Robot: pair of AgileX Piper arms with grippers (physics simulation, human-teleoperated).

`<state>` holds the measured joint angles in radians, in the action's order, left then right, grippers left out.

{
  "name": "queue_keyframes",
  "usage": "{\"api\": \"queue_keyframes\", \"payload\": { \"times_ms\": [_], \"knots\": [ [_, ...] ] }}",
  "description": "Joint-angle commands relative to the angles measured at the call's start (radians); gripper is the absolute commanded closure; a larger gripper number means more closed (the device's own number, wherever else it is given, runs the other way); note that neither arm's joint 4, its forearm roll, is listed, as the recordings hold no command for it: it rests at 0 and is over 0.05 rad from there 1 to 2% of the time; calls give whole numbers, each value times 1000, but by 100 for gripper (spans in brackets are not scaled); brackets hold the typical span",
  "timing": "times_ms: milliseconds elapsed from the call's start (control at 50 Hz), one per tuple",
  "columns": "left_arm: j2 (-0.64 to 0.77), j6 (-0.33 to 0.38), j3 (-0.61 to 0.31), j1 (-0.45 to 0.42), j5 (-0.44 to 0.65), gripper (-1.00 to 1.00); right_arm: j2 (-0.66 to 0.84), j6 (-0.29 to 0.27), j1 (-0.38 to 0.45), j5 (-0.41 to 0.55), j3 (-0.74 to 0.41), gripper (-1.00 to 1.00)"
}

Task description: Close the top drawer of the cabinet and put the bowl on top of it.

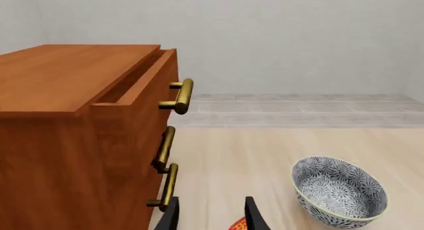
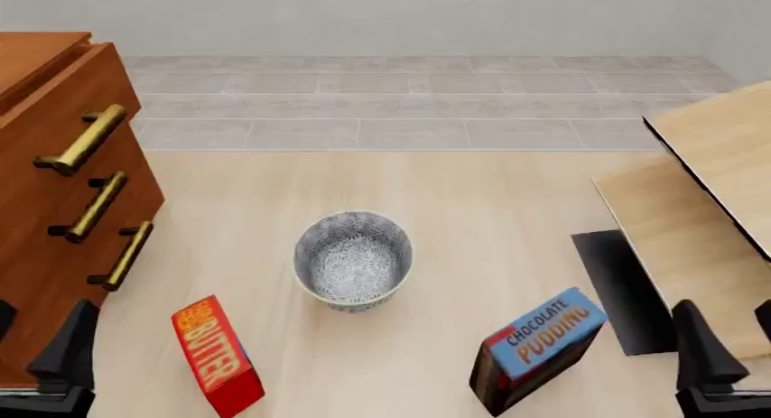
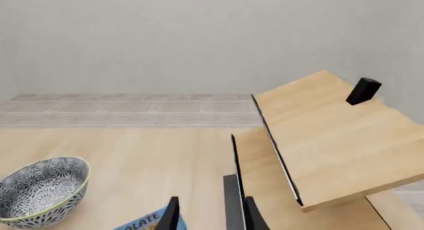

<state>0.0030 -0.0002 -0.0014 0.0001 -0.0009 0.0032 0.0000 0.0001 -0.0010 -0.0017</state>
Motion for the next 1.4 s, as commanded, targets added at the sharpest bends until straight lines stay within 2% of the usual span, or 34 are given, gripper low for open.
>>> {"api": "queue_keyframes", "payload": {
  "times_ms": [20, 480, 500, 540, 580, 600, 620, 660, 700, 760, 780, 860, 900, 1060, 1180, 1200, 1220, 1400],
  "knots": [
    [10, 0, -20, 0, 10, -100, 4, 0, 0, 0, -3, -100],
    [3, 0, -2, 1, 2, -100, 4, 0, 0, -1, -3, -100],
    [6, -1, -3, 20, 0, -100, 4, 0, 0, -1, -3, -100],
    [57, -61, -20, 32, -4, -100, 4, 0, 0, -1, -3, -100],
    [18, -31, -82, 6, 60, -100, 4, -1, 0, -1, -3, -100],
    [34, -63, -97, 22, 69, -100, 4, 0, 0, -1, -3, -100],
    [88, -64, -116, 21, 55, -100, 4, 0, 0, -1, -3, -100],
    [74, -32, -148, 0, 60, -100, 4, 0, 0, -1, -3, -100],
    [95, -77, -164, 39, 56, -100, 4, 0, 0, -1, -3, -100],
    [145, -78, -181, 80, 65, -100, 4, 0, 0, -1, -3, -100],
    [125, -46, -207, 2, 86, -100, 4, 0, 0, -1, -3, -100],
    [149, -63, -243, -5, 104, -100, 4, 0, 0, -1, -3, -100],
    [149, -30, -272, -43, 114, -100, 4, 0, 0, -1, -3, -100],
    [237, -51, -378, -76, 145, -100, 5, -1, 0, -1, -3, -100],
    [323, -109, -414, -125, 152, -100, 4, 0, 0, -1, -3, -100],
    [352, -155, -419, -125, 155, -100, 4, 0, 0, -1, -3, -100],
    [351, -159, -424, -122, 155, -100, 4, -1, 0, -1, -3, -100],
    [377, -146, -473, -93, 153, -100, 4, 0, 0, -1, -3, -100]
  ]
}}
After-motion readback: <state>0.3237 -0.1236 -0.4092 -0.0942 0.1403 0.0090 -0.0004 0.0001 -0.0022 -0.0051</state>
